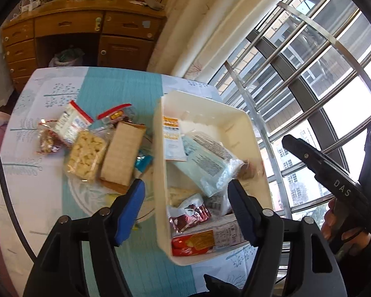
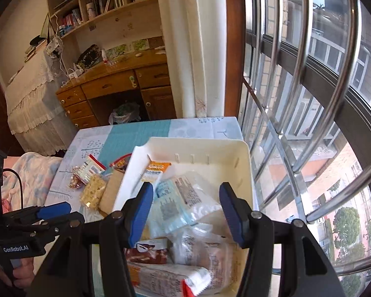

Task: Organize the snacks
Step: 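Withdraw both tools from the tray toward the remaining snacks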

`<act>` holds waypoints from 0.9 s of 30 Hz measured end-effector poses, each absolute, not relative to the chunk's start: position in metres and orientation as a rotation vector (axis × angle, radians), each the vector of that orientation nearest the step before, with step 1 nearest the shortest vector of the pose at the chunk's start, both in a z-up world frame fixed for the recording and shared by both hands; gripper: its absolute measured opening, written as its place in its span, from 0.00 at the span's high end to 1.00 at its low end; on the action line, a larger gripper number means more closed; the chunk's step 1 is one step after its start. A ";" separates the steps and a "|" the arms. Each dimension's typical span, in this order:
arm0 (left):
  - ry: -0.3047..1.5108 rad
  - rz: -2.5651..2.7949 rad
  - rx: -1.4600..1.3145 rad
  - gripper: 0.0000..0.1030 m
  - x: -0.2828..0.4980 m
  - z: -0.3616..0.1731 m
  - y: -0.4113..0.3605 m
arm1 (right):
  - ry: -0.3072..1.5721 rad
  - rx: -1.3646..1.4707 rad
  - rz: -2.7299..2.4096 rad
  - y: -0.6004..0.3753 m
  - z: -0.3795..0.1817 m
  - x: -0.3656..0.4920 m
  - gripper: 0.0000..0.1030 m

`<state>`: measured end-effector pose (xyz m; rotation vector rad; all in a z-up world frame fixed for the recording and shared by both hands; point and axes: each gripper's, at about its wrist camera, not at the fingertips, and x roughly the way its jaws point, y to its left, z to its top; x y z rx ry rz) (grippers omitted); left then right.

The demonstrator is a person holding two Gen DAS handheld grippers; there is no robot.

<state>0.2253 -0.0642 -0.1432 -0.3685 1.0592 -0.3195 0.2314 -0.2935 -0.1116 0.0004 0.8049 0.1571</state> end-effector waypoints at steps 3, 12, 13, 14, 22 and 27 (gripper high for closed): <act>1.069 -0.299 -0.332 0.28 0.223 -0.135 -0.045 | 0.789 0.002 0.177 -0.274 -0.105 0.231 0.40; 1.121 -0.252 -0.276 0.23 0.214 -0.122 0.024 | 0.780 0.012 0.203 -0.204 -0.099 0.223 0.34; 1.124 -0.246 -0.265 0.23 0.212 -0.121 0.035 | 0.784 0.017 0.203 -0.194 -0.100 0.222 0.34; 1.125 -0.243 -0.259 0.23 0.211 -0.121 0.043 | 0.786 0.020 0.203 -0.187 -0.100 0.222 0.34; 1.142 -0.252 -0.229 0.22 0.202 -0.121 0.104 | 0.810 0.042 0.184 -0.126 -0.110 0.214 0.33; 1.159 -0.269 -0.199 0.22 0.202 -0.123 0.131 | 0.822 0.077 0.153 -0.100 -0.117 0.210 0.33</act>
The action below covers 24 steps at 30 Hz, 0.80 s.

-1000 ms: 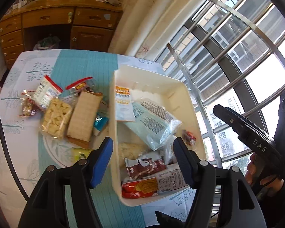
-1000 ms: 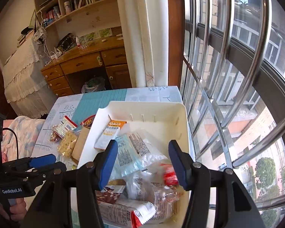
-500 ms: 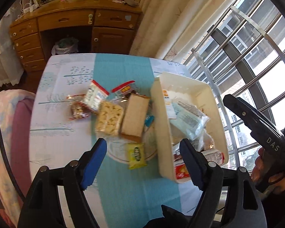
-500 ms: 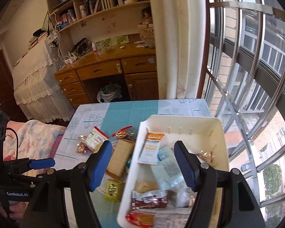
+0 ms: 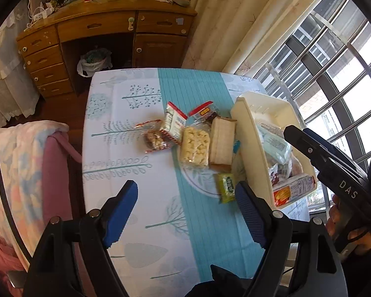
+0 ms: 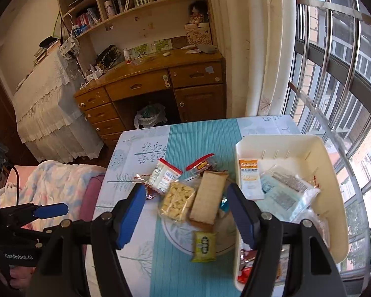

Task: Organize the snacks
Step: 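Withdraw both tools from the tray toward the remaining snacks, then grasp clear nut bag with left gripper while right gripper grasps clear puffed-crisp bag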

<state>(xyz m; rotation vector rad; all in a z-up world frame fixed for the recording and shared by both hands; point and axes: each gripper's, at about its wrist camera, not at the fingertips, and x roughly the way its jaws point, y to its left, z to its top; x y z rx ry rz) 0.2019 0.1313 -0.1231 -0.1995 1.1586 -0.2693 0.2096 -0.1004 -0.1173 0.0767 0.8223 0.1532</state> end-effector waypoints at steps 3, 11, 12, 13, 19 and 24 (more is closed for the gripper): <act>1.180 -0.272 -0.182 0.22 0.204 -0.125 0.144 | 0.832 0.109 0.127 -0.089 -0.123 0.206 0.33; 1.264 -0.254 -0.209 0.22 0.221 -0.146 0.170 | 0.891 0.106 0.107 -0.064 -0.142 0.201 0.33; 1.270 -0.246 -0.214 0.22 0.224 -0.149 0.171 | 0.905 0.101 0.109 -0.061 -0.146 0.201 0.33; 1.280 -0.233 -0.222 0.23 0.228 -0.152 0.173 | 0.919 0.098 0.112 -0.059 -0.150 0.201 0.33; 1.300 -0.186 -0.244 0.22 0.248 -0.164 0.180 | 0.969 0.116 0.134 -0.049 -0.170 0.209 0.33; 1.322 -0.164 -0.249 0.22 0.263 -0.179 0.182 | 0.994 0.157 0.138 -0.043 -0.188 0.221 0.33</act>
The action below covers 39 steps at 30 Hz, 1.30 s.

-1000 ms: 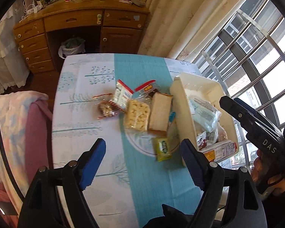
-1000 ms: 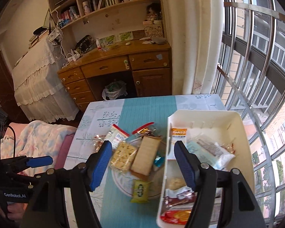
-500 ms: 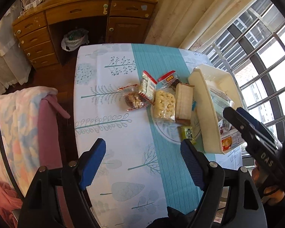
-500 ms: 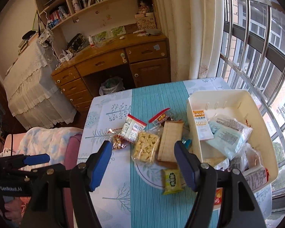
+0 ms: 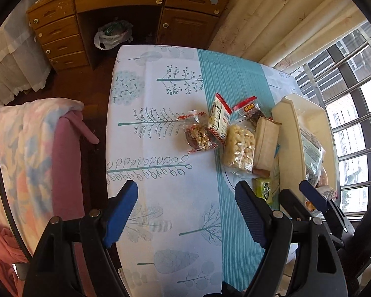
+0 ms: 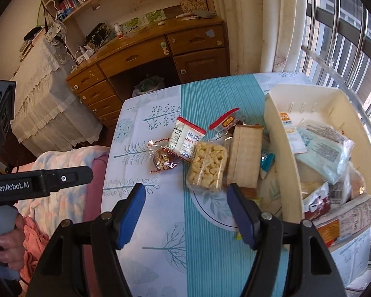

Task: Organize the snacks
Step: 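Grasp clear nut bag with left gripper while right gripper grasps clear puffed-crisp bag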

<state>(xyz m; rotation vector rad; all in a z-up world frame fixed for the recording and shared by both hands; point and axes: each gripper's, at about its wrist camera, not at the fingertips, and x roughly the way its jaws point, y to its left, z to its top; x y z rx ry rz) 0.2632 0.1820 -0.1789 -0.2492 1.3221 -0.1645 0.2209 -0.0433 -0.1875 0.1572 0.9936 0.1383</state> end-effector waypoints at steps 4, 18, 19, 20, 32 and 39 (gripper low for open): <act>1.335 -0.162 -0.273 0.22 0.277 -0.196 0.178 | 1.025 0.153 0.132 -0.039 -0.208 0.231 0.33; 1.363 -0.173 -0.309 0.22 0.331 -0.272 0.150 | 1.033 0.197 0.040 -0.044 -0.279 0.258 0.33; 1.369 -0.173 -0.312 0.22 0.334 -0.279 0.148 | 1.030 0.208 0.037 -0.045 -0.283 0.259 0.33; 1.377 -0.173 -0.315 0.22 0.337 -0.285 0.147 | 1.029 0.208 0.033 -0.045 -0.286 0.261 0.33; 1.391 -0.163 -0.300 0.23 0.356 -0.322 0.131 | 1.020 0.140 0.024 -0.040 -0.305 0.278 0.33; 1.379 -0.165 -0.277 0.27 0.366 -0.325 0.119 | 0.999 0.030 0.011 -0.028 -0.308 0.288 0.32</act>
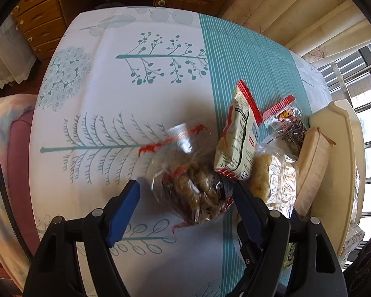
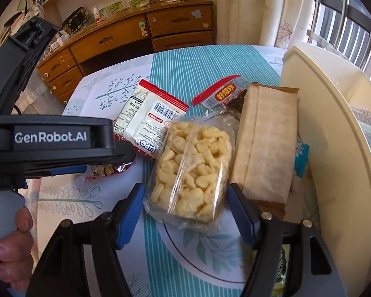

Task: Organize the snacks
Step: 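Grasp clear nut bag with left gripper while right gripper grasps clear puffed-crisp bag, then lift nut bag with left tool while right tool lifts puffed-crisp bag toward tray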

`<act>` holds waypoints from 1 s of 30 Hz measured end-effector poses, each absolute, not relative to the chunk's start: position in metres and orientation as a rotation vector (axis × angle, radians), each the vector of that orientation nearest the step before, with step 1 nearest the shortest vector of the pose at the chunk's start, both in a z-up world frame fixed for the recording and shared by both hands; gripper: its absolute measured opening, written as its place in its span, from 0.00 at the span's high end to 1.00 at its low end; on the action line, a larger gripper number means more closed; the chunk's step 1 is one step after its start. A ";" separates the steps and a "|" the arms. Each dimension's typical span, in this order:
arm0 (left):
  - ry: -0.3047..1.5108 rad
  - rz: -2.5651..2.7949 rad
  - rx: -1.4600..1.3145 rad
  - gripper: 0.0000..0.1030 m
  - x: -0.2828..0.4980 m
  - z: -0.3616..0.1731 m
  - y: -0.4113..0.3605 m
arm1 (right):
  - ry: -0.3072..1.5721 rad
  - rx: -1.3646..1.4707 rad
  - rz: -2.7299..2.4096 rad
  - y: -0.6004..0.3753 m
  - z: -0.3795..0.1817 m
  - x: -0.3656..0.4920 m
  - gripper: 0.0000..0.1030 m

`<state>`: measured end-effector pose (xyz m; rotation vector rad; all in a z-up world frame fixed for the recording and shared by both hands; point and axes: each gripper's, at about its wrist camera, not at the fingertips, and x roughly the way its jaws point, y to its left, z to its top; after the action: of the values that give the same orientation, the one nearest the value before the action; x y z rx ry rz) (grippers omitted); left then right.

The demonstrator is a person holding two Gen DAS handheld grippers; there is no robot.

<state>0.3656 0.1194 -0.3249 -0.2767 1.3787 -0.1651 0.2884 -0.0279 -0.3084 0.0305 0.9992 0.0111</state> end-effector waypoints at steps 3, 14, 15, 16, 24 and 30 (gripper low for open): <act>1.370 -0.164 -0.279 0.35 0.369 -0.324 0.117 | 0.996 -0.023 0.014 -0.023 -0.310 0.292 0.32; 1.370 -0.164 -0.343 0.50 0.370 -0.323 0.125 | 1.001 -0.127 0.044 -0.019 -0.312 0.293 0.36; 1.372 -0.161 -0.344 0.50 0.368 -0.323 0.126 | 1.009 -0.124 0.042 -0.019 -0.312 0.292 0.38; 1.375 -0.155 -0.345 0.50 0.367 -0.323 0.127 | 1.019 -0.119 0.041 -0.019 -0.312 0.292 0.38; 1.384 -0.118 -0.372 0.50 0.353 -0.316 0.148 | 1.079 -0.081 0.042 -0.017 -0.311 0.291 0.40; 1.381 -0.105 -0.376 0.50 0.338 -0.304 0.164 | 1.138 -0.048 0.058 -0.016 -0.309 0.282 0.41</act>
<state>0.3381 0.1638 -0.3040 -0.3758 1.3811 -0.1051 0.2817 -0.0162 -0.3086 -0.0483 1.1378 0.0583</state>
